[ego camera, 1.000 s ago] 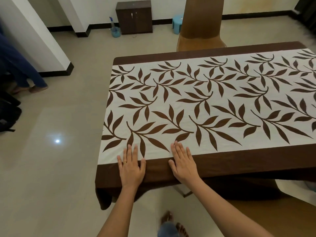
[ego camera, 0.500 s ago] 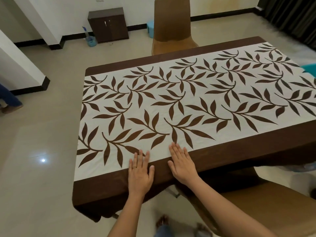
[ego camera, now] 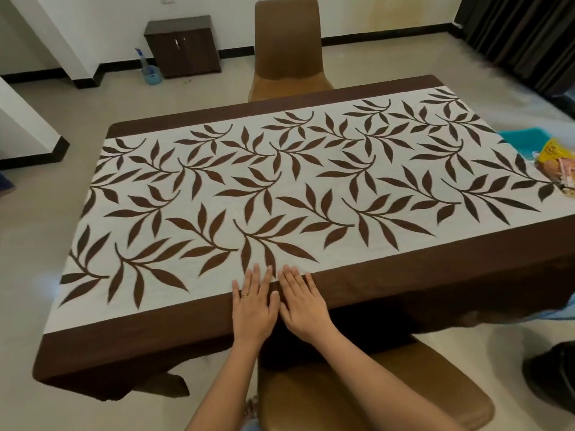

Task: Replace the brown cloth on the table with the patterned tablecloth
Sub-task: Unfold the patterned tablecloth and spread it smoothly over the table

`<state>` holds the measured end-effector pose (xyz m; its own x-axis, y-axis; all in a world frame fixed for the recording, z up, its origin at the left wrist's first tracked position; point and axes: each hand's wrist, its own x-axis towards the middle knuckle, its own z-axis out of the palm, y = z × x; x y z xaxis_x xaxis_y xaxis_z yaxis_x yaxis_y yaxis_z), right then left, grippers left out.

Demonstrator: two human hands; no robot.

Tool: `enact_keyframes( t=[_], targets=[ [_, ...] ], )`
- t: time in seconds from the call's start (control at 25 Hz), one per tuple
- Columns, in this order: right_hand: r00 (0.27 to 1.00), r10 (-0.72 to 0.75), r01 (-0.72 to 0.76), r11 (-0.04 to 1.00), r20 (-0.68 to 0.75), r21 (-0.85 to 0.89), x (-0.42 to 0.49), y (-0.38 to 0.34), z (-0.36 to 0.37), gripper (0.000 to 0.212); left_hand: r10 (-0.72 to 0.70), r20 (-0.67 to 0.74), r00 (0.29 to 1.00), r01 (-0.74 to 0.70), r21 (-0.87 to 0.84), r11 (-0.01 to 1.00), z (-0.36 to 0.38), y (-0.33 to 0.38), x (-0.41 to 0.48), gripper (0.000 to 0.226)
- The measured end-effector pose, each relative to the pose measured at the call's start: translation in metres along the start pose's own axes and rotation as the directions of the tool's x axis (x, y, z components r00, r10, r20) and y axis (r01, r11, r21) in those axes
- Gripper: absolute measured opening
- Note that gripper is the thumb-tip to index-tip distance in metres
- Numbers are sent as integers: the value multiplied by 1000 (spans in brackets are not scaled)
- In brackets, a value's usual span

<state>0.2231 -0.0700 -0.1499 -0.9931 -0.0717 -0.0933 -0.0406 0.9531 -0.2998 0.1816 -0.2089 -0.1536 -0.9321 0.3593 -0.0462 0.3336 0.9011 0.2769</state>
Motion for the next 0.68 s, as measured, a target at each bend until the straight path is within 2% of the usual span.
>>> enact_keyframes(
  t=[0.12,0.32,0.44,0.6,0.68],
  targets=[
    [1000,-13,13,1000,-16,-11,-15,43,-11,62,-5,-5,1000,5,18,1000,1,-5,-4,59],
    [993,119,-119,993,-22,-2,-39,122,-35,63,-31,28,999,31,-3,1000,-2,1,0,63],
    [987,160,-159,986,-23,45,-38,125,-42,66,-47,25,999,48,-32,998,-1,21,0,68],
    [994,100,-98,994,-47,43,-24,113,-37,64,96,-16,995,-98,-116,988,12,90,23,59],
    [991,122,-120,992,-51,29,-22,124,-40,63,120,-5,993,-120,-85,989,23,120,33,57]
  ],
)
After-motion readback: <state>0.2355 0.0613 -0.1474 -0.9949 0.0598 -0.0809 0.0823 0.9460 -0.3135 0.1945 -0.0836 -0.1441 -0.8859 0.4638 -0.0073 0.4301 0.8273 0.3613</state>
